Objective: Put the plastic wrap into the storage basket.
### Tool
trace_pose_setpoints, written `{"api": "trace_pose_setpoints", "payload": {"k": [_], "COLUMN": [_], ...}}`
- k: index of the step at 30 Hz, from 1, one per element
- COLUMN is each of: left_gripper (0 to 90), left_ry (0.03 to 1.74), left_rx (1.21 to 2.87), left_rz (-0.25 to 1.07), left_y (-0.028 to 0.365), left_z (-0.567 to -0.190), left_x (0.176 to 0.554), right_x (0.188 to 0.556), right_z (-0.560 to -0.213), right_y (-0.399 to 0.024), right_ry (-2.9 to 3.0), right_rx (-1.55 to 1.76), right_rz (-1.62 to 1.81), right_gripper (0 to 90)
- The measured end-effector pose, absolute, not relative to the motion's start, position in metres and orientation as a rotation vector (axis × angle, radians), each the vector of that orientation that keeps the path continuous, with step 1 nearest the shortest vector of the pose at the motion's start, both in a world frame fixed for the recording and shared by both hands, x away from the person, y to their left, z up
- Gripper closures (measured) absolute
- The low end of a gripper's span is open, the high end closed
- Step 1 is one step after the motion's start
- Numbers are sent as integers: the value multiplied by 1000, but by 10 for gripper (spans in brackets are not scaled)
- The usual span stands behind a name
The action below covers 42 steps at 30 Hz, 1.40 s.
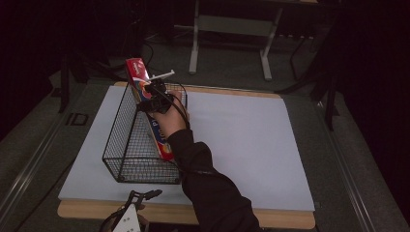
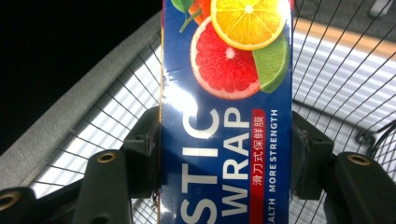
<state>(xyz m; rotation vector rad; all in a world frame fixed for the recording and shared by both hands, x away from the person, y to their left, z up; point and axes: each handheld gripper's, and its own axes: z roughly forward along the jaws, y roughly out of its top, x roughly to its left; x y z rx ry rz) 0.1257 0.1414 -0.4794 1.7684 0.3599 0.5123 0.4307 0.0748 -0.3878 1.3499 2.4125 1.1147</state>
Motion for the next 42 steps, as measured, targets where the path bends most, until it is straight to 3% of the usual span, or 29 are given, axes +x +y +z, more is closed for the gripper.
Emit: {"api": "trace_pose_setpoints", "payload": {"k": [22,42], "left_gripper": [3,3], "left_ry": [352,353], "left_rx": [1773,1777], "left_rz": [508,511], "left_y": [140,140], "left_z": [-480,-480], "left_x": [125,126], "right_x": [426,421], "right_z": [-430,-436], "right_y": [79,76], "right_ry": [2438,2439], "right_rx": [1318,1353], "right_rz": [950,946], "right_gripper": [394,393]}}
